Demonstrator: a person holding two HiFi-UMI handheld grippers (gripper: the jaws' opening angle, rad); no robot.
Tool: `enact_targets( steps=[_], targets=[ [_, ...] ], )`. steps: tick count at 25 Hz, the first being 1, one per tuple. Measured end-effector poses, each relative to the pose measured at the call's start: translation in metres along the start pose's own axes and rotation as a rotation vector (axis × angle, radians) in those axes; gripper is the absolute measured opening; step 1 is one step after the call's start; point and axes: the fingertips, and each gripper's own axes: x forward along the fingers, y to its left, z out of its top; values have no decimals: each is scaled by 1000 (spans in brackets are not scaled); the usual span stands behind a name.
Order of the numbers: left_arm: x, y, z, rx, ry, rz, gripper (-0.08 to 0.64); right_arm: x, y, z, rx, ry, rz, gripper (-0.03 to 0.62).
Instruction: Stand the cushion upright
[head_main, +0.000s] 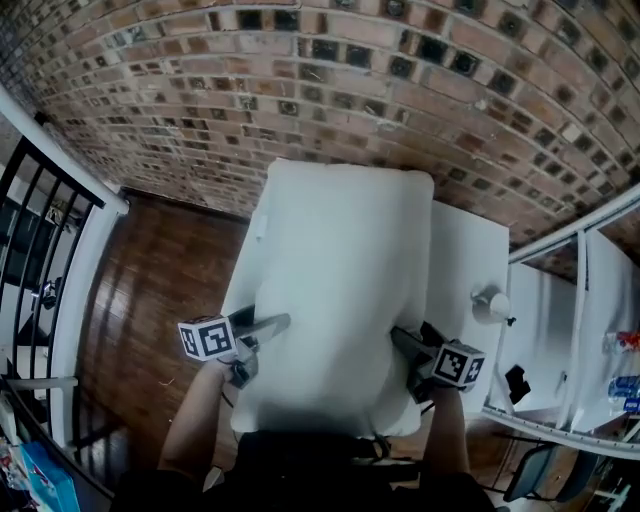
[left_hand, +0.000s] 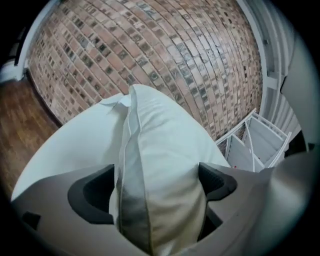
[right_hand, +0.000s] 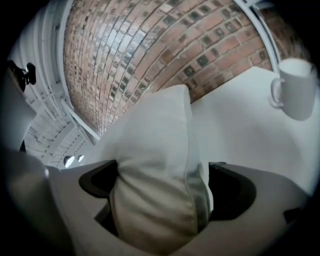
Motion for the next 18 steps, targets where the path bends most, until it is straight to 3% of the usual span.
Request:
enact_targets(
  steps=[5,7,12,18],
  targets=[
    [15,1,-7,-96,17,-73,533,19,9,-5,89,35,153,586],
    [19,-12,-7,-106,11,-124,517,22,19,-5,107,27,217,548],
    [11,-46,-6,-26,-18,-180,388,10,56,1,65,-26,294,421],
    [-19,-84,16,43,-82,-267,360,-11,102,12,1,-114,350,391]
  ],
)
